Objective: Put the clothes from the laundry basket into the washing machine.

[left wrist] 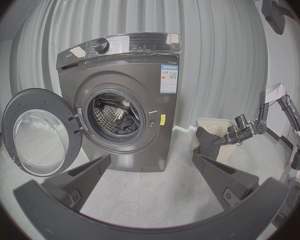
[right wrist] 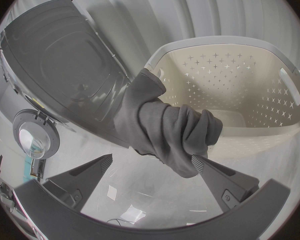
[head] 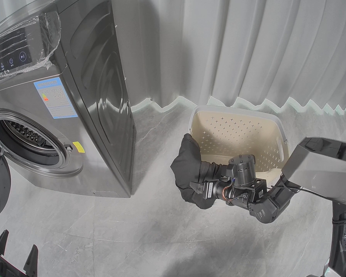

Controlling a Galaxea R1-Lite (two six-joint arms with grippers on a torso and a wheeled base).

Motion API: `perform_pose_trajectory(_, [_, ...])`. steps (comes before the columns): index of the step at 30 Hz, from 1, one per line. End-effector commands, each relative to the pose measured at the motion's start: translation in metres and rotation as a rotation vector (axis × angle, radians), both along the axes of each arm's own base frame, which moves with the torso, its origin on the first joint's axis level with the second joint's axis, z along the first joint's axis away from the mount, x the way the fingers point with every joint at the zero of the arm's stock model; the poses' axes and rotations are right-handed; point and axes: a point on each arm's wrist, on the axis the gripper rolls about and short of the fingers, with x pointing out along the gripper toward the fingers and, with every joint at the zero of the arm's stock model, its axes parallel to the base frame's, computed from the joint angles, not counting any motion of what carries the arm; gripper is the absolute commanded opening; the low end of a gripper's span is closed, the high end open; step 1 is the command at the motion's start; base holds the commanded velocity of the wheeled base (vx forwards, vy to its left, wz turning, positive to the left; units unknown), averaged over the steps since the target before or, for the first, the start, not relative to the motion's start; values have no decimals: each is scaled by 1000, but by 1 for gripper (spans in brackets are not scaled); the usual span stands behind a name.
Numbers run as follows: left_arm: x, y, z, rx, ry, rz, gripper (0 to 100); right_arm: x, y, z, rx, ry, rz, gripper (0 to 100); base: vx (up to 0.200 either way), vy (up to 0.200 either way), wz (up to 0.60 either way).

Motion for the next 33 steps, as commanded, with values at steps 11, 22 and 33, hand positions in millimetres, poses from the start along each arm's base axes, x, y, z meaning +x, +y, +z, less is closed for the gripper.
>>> perform_pose_trajectory(11, [0, 0, -4, -2, -2, 2, 100, 28, 9, -9, 52, -49, -90, 0, 0, 0, 0])
perform_pose_trajectory(22, [0, 0, -4, -3, -2, 2, 100, 22, 9, -12, 62, -63, -81, 0, 0, 0, 0])
perform_pose_trajectory(33, [0, 0, -4, -6, -2, 0, 100, -33, -1, 59, 84, -171, -6, 0, 0, 0, 0])
